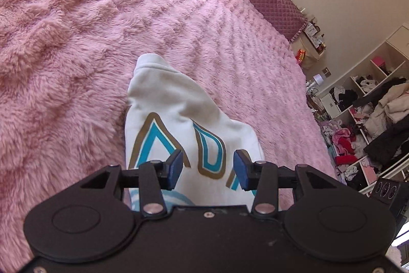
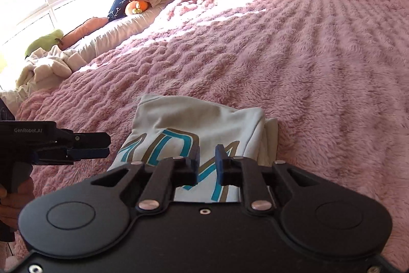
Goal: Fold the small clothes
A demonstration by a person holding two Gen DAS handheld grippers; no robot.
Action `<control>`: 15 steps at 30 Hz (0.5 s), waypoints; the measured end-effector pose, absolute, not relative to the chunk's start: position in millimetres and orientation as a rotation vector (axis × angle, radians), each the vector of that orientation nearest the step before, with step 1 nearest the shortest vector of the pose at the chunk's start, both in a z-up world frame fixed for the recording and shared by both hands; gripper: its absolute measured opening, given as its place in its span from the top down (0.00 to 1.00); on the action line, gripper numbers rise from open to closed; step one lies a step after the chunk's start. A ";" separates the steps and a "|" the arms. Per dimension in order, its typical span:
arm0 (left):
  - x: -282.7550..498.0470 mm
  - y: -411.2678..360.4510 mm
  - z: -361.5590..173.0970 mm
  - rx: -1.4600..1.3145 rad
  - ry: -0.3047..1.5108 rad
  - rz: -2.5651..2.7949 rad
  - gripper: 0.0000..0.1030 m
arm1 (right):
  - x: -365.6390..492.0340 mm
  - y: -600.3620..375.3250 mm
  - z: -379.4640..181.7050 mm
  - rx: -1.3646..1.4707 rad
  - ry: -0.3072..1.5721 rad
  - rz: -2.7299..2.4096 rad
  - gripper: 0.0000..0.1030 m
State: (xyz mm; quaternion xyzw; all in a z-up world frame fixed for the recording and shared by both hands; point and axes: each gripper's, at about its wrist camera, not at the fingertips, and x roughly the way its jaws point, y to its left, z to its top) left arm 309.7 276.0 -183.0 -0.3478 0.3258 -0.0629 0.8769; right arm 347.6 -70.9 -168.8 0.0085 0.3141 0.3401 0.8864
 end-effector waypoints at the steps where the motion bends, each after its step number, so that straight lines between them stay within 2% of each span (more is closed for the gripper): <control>1: 295.9 269.5 -181.7 -0.717 0.680 -0.136 0.58 | 333.2 -75.6 -169.5 0.008 0.644 0.725 0.88; 6: 264.7 247.7 -204.6 -0.707 0.756 -0.102 0.57 | 303.2 -98.6 -197.4 0.038 0.705 0.691 0.88; 9: 270.7 251.9 -230.2 -0.747 0.800 -0.088 0.56 | 311.8 -110.3 -220.8 0.088 0.751 0.624 0.97; 13: 269.8 258.0 -224.8 -0.804 0.803 -0.078 0.58 | 306.8 -120.0 -217.9 0.156 0.742 0.622 0.96; 15: 259.5 254.5 -206.8 -0.753 0.783 -0.067 0.58 | 296.4 -125.5 -206.5 0.176 0.716 0.627 0.92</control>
